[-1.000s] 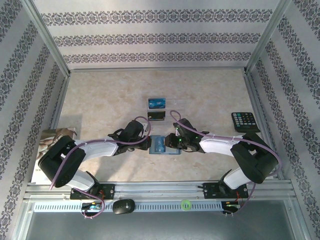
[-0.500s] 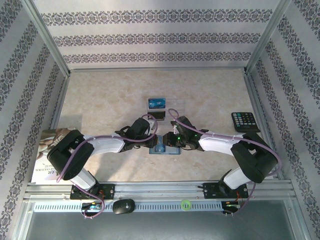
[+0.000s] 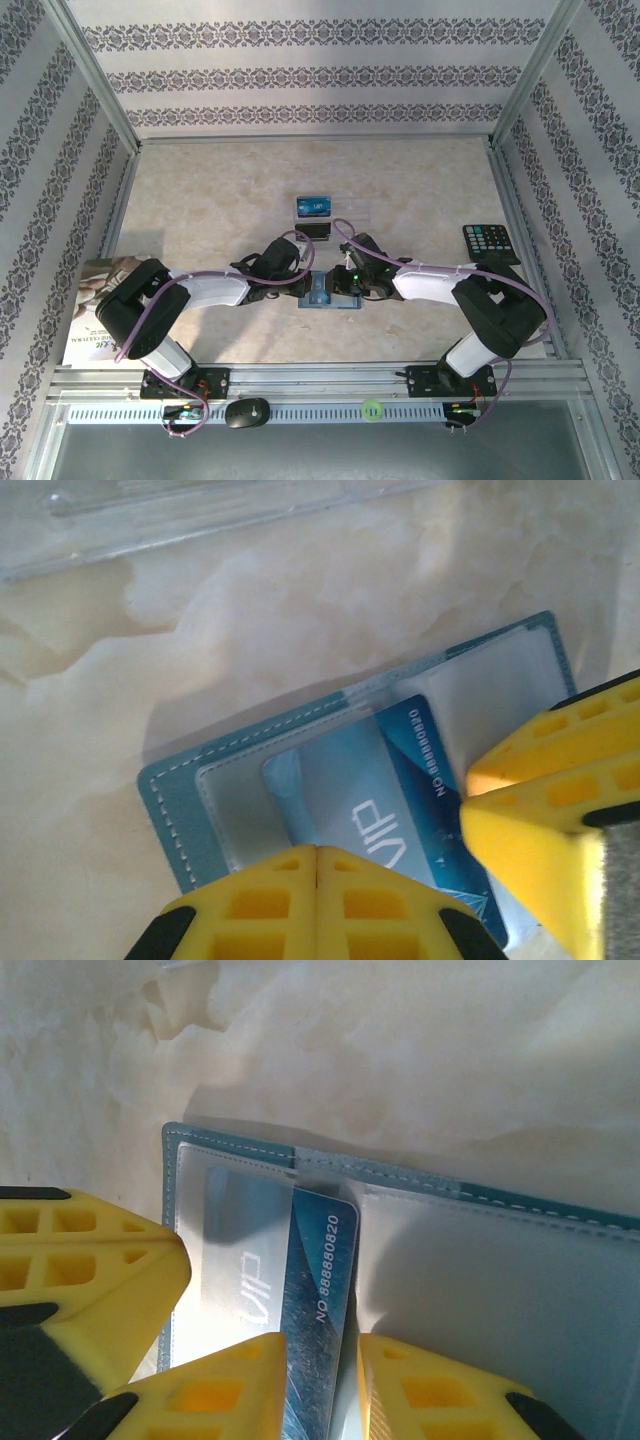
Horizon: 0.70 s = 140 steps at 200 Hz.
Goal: Take the credit cards out of the card holder
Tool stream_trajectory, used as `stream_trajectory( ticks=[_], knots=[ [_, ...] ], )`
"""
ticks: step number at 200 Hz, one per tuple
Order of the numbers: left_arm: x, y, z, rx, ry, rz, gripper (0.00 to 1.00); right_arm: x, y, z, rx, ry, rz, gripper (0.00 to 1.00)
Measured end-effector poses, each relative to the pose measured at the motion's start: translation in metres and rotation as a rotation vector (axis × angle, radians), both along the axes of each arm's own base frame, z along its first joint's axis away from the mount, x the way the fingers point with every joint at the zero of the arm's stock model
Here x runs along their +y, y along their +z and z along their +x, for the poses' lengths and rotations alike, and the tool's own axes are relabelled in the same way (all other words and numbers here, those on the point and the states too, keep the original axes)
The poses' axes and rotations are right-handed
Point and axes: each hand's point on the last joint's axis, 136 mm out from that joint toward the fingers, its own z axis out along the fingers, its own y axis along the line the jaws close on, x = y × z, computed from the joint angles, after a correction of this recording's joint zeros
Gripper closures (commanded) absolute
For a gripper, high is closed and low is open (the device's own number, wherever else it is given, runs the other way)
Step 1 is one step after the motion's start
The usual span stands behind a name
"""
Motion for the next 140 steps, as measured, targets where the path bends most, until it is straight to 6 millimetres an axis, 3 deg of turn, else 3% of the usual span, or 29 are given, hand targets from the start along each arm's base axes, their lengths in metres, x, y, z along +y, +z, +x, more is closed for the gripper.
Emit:
stream_trajectory(
  ticks=[39,86,105,140],
  knots=[
    [0.0007,-0.0077,-0.0021,0.015,-0.003,0.008,1.0,0.0017,-0.0017,-0.0013,0.01,0.008,0.004,0.75],
    [-0.0014,-0.009,-0.0012,0.023,-0.009,-0.008,1.0,0.0002,-0.0064,-0.0007,0.024,0.004,-0.001,0.89],
    [-0.0015,-0.0089,-0.0013,0.023,-0.009,-0.009,1.0,-0.0008,-0.0067,0.0001,0.025,-0.001,-0.002,1.0],
    [-0.0011,-0.0086,-0.0016,0.019,-0.009,-0.012,1.0,-0.0037,-0.005,0.0016,0.013,-0.021,0.004,1.0]
  ],
)
